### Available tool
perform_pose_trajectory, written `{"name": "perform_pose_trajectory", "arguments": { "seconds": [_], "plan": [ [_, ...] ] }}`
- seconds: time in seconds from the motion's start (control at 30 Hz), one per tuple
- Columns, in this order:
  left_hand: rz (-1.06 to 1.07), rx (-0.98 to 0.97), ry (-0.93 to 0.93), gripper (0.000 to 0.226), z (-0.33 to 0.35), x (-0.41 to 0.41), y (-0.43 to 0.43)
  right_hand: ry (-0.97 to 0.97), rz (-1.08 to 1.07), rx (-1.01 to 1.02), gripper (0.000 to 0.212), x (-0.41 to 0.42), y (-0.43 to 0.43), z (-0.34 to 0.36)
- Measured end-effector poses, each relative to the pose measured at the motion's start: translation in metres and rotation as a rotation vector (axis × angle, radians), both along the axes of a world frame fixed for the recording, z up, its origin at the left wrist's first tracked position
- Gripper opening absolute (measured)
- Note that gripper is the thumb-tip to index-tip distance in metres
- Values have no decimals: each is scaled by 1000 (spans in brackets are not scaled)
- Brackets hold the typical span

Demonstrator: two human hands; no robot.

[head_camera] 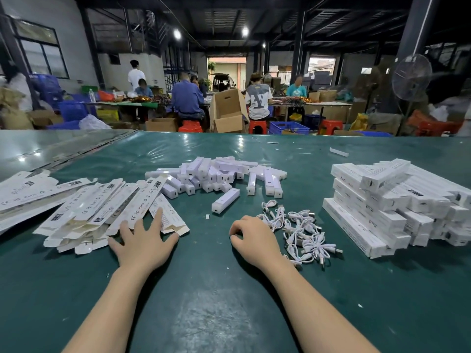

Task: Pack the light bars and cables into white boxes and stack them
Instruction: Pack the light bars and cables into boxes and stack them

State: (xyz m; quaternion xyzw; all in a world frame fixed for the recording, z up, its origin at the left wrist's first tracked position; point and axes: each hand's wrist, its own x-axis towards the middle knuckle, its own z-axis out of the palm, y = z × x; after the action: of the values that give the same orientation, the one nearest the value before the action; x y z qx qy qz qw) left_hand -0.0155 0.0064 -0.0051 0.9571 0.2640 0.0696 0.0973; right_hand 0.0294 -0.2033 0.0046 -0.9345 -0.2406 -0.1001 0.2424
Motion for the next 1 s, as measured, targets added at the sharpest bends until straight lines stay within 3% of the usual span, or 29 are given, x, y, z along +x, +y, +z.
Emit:
{"name": "perform_pose_trajectory", "arguments": {
  "seconds": [0.1, 0.2, 0.43, 0.6, 0.7, 0.87, 1.0],
  "plan": [
    [-173, -42, -55, 66, -2, 4, -6, -3, -6, -9, 21, 0, 1, -1],
    [-303, 23, 14, 55, -3, 5, -9, -3, -9, -6, 21, 0, 1, 0],
    [-164, -35, -163, 25, 8, 0, -20, -13, -9, 0, 21, 0, 2, -1],
    [-11, -91, -232, 32, 13, -3, -25, -19, -13, 8, 21, 1, 2, -1],
    [31, -412, -459, 44, 19, -2, -28, -22, -8, 48, 21, 1, 1, -2],
    [172, -1287, -858, 24, 32, 4, -36, -18, 8, 249, 18, 3, 3, -4],
    [13, -1588, -930, 3, 40, -3, -48, 42, 26, 469, 21, 3, 8, -4]
  ]
}}
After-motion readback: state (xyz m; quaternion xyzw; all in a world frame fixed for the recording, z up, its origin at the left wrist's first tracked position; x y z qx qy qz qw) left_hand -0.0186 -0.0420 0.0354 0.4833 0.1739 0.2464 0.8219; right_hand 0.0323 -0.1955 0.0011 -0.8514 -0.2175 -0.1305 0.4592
